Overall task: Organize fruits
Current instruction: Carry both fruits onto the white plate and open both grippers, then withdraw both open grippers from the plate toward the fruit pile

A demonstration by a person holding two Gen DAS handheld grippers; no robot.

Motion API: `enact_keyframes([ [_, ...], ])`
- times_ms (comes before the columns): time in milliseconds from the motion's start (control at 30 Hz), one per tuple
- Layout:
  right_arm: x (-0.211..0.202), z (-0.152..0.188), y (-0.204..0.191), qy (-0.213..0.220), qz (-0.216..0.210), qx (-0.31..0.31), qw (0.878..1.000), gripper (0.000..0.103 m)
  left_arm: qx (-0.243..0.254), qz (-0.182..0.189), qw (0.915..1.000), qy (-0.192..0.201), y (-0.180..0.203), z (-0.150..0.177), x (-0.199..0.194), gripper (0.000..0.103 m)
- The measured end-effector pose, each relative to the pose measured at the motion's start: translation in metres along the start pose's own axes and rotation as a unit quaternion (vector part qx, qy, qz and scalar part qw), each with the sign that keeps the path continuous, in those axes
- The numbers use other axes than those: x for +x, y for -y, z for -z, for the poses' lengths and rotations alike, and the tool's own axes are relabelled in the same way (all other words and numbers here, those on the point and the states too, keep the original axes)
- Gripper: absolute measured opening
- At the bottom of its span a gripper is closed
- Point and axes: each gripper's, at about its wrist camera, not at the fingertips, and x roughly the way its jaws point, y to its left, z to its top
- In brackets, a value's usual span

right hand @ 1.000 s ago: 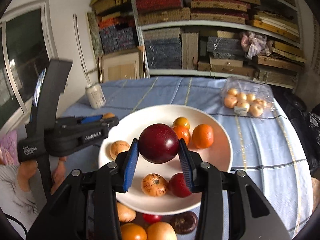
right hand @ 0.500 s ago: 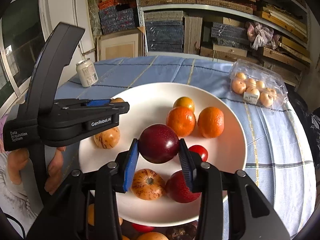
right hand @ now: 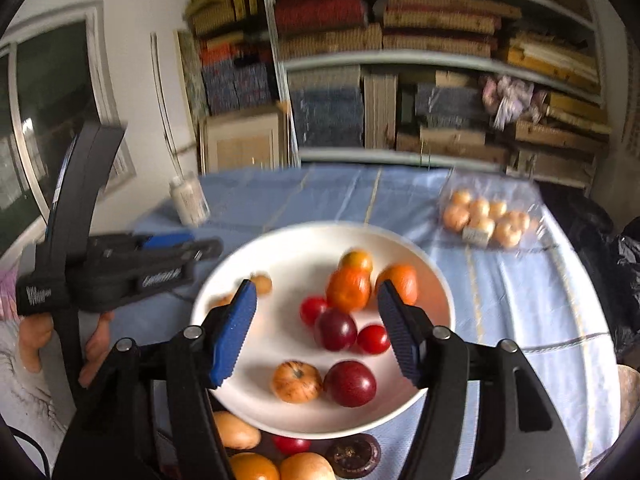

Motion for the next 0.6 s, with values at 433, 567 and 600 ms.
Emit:
enact_keyframes([
  [433,-0.102,0.064,0.001,0.073,0.036,0.036,0.996,0.081,0.009,-0.015,0.9998,0.000,-0.004,0.113,-0.079,0.047],
  [567,-0.113,0.101,0.022,0.059,0.051,0.077,0.994,0.082,0.011,0.012,0.9998,-0.009,0.008,0.145,-0.089,0.050],
  [600,-0.114,0.111,0.030,0.050,0.052,0.096,0.993,0.082,0.015,0.022,0.9996,-0.012,0.013,0.155,-0.091,0.052],
])
